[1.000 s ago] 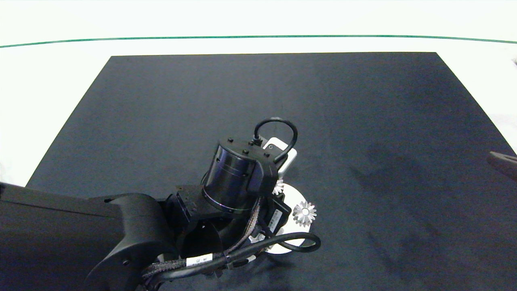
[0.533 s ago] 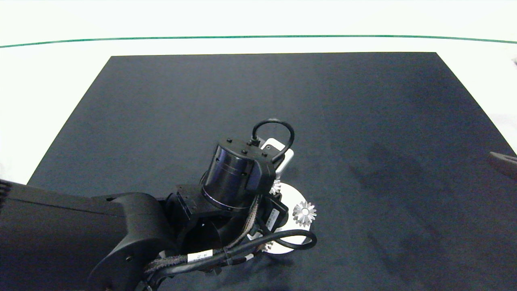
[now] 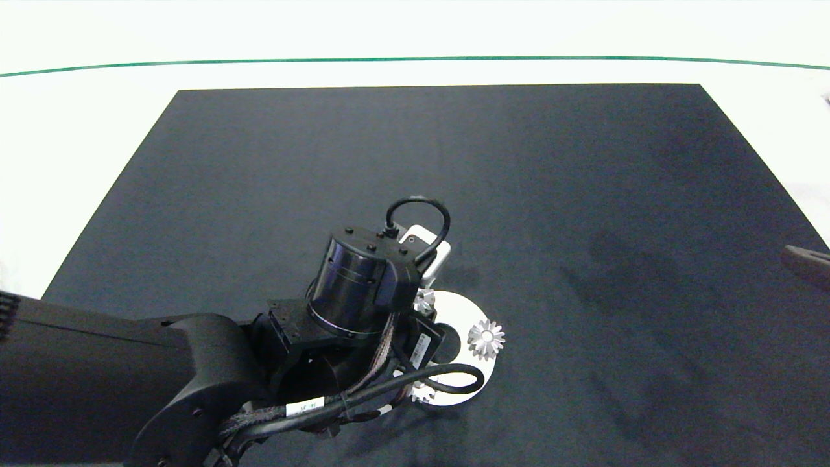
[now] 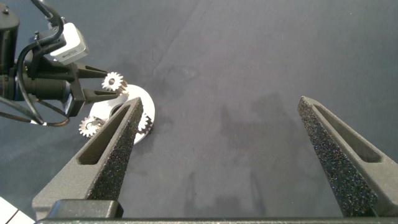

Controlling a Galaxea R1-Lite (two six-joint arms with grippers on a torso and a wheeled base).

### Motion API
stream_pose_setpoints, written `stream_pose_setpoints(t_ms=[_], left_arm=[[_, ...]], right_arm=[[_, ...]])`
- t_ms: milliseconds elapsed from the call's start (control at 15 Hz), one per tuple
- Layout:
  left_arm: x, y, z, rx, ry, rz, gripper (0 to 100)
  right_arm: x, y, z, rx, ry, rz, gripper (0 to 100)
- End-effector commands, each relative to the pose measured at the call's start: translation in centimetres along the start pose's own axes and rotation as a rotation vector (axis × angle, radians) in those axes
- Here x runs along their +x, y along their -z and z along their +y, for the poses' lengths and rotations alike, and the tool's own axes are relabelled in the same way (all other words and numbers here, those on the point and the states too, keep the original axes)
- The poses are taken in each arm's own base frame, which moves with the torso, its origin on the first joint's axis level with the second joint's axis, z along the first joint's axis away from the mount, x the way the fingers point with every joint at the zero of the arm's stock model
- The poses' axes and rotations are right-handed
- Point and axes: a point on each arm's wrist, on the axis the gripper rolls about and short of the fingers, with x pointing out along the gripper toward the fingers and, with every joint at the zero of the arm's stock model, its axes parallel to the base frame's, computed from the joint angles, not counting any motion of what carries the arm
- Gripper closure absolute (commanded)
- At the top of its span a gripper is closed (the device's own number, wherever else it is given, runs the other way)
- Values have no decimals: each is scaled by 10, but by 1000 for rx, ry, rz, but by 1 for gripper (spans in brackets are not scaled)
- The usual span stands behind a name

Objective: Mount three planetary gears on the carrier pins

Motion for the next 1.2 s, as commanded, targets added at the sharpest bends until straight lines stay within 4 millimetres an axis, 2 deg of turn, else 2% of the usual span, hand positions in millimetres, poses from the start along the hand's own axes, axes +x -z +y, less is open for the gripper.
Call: stream_pose_setpoints(t_ms=[67, 133, 200, 667, 800, 867, 1000, 1067, 1133, 1200], left_arm=[[-3, 4, 0, 0, -3, -6, 78], [-3, 4, 0, -4, -3, -17, 78], [-3, 4, 0, -5, -3, -18, 0], [-11, 2, 3, -12, -3, -35, 0], [-33, -7, 17, -62, -17, -91, 0], [-50, -5, 31, -85, -41, -113, 0], [-101, 6, 70, -155, -128, -186, 0], [-120, 18, 83, -173, -170, -190, 0], [-131, 27, 101, -199, -250, -173, 0], [-135, 29, 109, -210, -288, -167, 0]], right_arm=[[1, 0, 0, -2, 1, 3, 0], [0, 0, 0, -1, 1, 2, 0], [1, 0, 0, -2, 1, 3, 0], [1, 1, 0, -2, 0, 6, 0], [2, 2, 0, -3, 0, 11, 0], [3, 2, 1, -3, -1, 14, 0], [5, 5, 1, -5, 2, 28, 0], [6, 7, 2, -8, 1, 39, 0], [8, 12, 3, -12, -1, 60, 0], [11, 15, 3, -16, -3, 73, 0]])
